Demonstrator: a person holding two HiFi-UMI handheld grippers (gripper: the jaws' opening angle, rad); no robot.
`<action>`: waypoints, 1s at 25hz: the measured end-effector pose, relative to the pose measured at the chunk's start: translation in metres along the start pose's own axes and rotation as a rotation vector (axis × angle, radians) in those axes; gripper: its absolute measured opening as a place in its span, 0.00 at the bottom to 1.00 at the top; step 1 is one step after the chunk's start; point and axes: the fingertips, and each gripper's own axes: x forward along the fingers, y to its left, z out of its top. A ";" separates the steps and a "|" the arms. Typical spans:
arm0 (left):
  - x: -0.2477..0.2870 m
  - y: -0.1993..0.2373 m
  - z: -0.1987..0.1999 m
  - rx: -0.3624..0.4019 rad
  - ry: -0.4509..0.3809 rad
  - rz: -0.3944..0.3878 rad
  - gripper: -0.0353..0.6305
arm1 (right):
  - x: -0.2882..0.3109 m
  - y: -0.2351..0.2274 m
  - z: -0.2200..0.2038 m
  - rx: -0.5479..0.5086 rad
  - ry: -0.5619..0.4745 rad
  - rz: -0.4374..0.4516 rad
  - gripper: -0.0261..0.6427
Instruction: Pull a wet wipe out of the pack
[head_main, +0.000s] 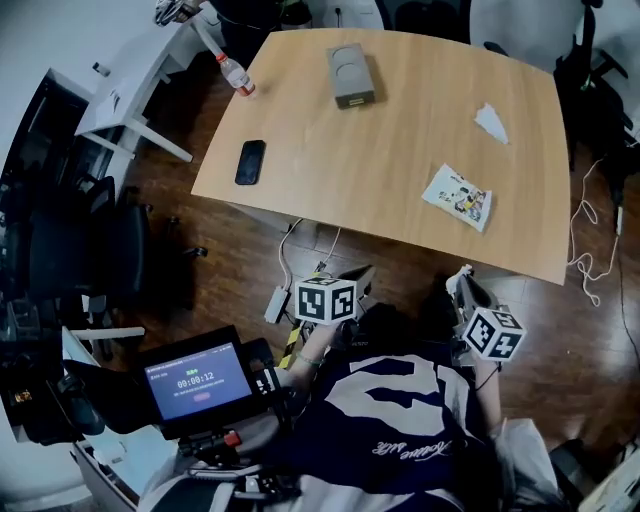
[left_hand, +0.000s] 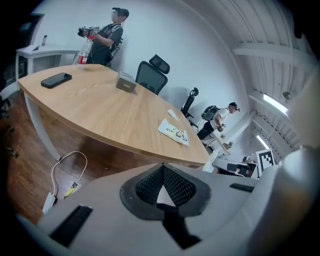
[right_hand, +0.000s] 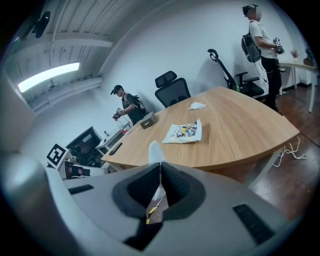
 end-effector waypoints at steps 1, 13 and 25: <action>0.001 -0.005 -0.003 0.010 0.009 -0.018 0.06 | -0.008 0.000 -0.004 0.006 -0.008 -0.017 0.04; 0.013 -0.056 -0.025 0.122 0.078 -0.158 0.06 | -0.062 -0.005 -0.007 0.046 -0.093 -0.082 0.04; 0.018 -0.109 -0.043 0.279 0.093 -0.201 0.06 | -0.083 0.008 -0.018 -0.004 -0.059 -0.024 0.04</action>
